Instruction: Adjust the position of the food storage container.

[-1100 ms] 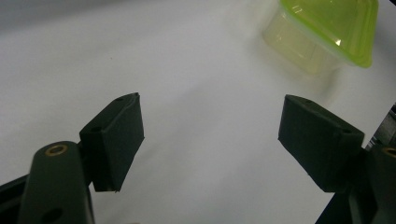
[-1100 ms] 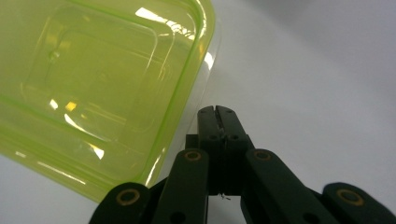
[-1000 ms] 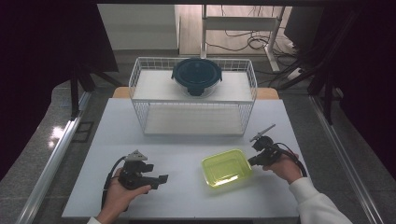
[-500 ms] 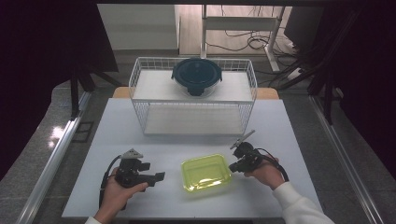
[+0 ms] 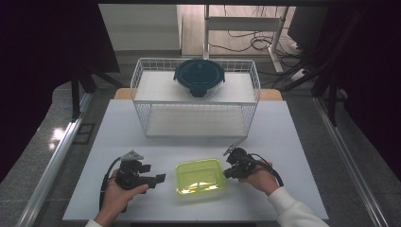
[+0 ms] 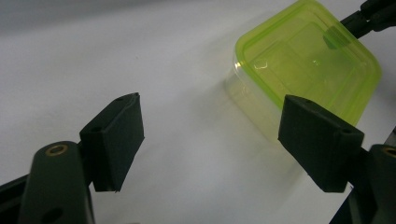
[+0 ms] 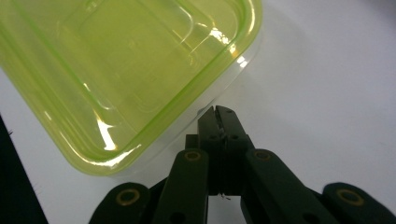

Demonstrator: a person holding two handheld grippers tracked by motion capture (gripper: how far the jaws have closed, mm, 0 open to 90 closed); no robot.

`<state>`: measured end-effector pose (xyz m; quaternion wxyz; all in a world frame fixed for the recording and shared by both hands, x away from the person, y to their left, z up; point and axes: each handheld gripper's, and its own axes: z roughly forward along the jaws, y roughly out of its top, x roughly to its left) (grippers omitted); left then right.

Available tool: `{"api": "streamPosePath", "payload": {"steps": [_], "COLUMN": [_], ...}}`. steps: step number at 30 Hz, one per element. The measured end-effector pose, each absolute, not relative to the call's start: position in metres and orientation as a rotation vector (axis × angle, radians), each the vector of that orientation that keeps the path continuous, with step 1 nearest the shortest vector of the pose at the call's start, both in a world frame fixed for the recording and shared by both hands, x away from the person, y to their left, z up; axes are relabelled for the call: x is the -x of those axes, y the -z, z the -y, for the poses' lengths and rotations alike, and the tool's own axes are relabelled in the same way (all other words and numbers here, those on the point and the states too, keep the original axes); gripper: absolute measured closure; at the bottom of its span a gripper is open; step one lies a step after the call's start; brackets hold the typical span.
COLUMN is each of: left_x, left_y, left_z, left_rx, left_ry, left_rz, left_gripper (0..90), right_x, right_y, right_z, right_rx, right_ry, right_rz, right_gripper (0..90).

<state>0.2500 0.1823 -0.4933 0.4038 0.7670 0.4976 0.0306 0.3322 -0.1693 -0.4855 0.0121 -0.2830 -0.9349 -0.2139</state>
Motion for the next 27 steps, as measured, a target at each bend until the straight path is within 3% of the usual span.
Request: {"api": "streamPosePath", "payload": {"steps": [10, 19, 21, 25, 27], "left_x": [-0.25, -0.249, -0.248, -0.247, -0.247], "left_y": [0.493, 0.49, 0.49, 0.488, 0.486], "left_z": [-0.183, -0.185, -0.185, -0.185, -0.185], "left_rx": [-1.93, -1.908, -1.908, -1.899, -1.892], "left_ry": [-0.085, -0.126, -0.132, -0.143, -0.149], "left_rz": [-1.262, -1.272, -1.271, -1.274, -1.274], "left_gripper": [22.1, 21.9, 21.7, 21.5, 21.2], "right_x": [-0.323, -0.303, -0.297, -0.287, -0.287], "right_y": [0.486, 0.452, 0.45, 0.454, 0.458], "right_z": [0.167, 0.208, 0.213, 0.219, 0.221], "right_rx": [0.852, 1.036, 1.066, 1.261, 1.326], "right_ry": [0.685, 1.042, 1.097, 1.201, 1.252], "right_rz": [2.92, 2.848, 2.824, 2.743, 2.651], "right_gripper": [88.6, 88.2, 81.7, 38.3, 30.0]}}
